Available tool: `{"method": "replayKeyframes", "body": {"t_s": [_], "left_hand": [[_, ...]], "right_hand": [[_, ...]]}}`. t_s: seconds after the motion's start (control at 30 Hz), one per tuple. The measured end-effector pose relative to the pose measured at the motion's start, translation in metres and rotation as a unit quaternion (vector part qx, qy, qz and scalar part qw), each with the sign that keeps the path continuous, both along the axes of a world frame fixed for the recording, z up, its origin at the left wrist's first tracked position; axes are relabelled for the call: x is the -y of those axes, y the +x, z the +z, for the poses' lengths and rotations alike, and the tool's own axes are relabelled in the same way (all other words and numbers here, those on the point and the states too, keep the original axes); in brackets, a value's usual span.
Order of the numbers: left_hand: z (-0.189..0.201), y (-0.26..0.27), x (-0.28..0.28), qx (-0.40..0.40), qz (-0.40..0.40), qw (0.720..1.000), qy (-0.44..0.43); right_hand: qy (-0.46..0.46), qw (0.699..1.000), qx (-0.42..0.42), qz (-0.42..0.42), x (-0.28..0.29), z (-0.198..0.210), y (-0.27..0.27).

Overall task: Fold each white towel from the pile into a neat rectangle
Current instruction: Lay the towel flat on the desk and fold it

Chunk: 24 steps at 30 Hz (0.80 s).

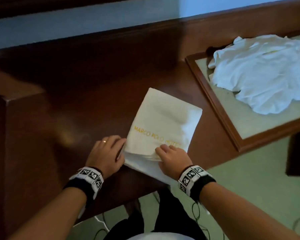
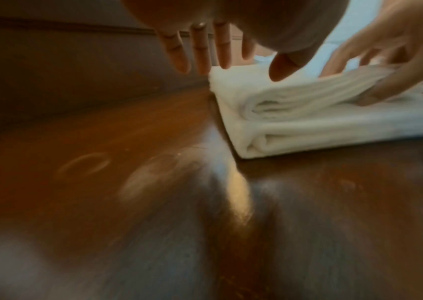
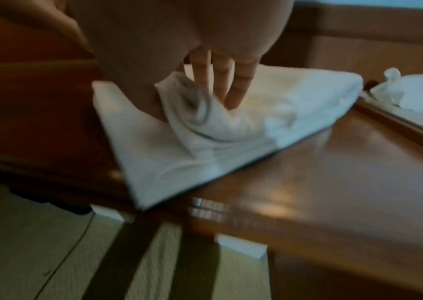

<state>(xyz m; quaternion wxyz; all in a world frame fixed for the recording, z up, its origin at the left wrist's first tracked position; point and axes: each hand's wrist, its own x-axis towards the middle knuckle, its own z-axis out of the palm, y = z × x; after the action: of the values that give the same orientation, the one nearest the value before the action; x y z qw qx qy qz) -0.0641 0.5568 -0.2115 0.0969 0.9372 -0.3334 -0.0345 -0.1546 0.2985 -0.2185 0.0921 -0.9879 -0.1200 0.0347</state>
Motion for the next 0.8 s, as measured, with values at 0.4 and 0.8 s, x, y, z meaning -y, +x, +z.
{"method": "replayKeyframes", "body": {"t_s": [0.4,0.8], "left_hand": [[-0.022,0.017,0.075,0.001,-0.21,0.971,0.116],[-0.033,-0.006,0.039,0.015,-0.242,0.97,0.012]], "right_hand": [[-0.007,0.993,-0.092,-0.071,0.05,-0.025,-0.036],[-0.015,0.987,0.022,-0.157,0.044,-0.03,-0.082]]}}
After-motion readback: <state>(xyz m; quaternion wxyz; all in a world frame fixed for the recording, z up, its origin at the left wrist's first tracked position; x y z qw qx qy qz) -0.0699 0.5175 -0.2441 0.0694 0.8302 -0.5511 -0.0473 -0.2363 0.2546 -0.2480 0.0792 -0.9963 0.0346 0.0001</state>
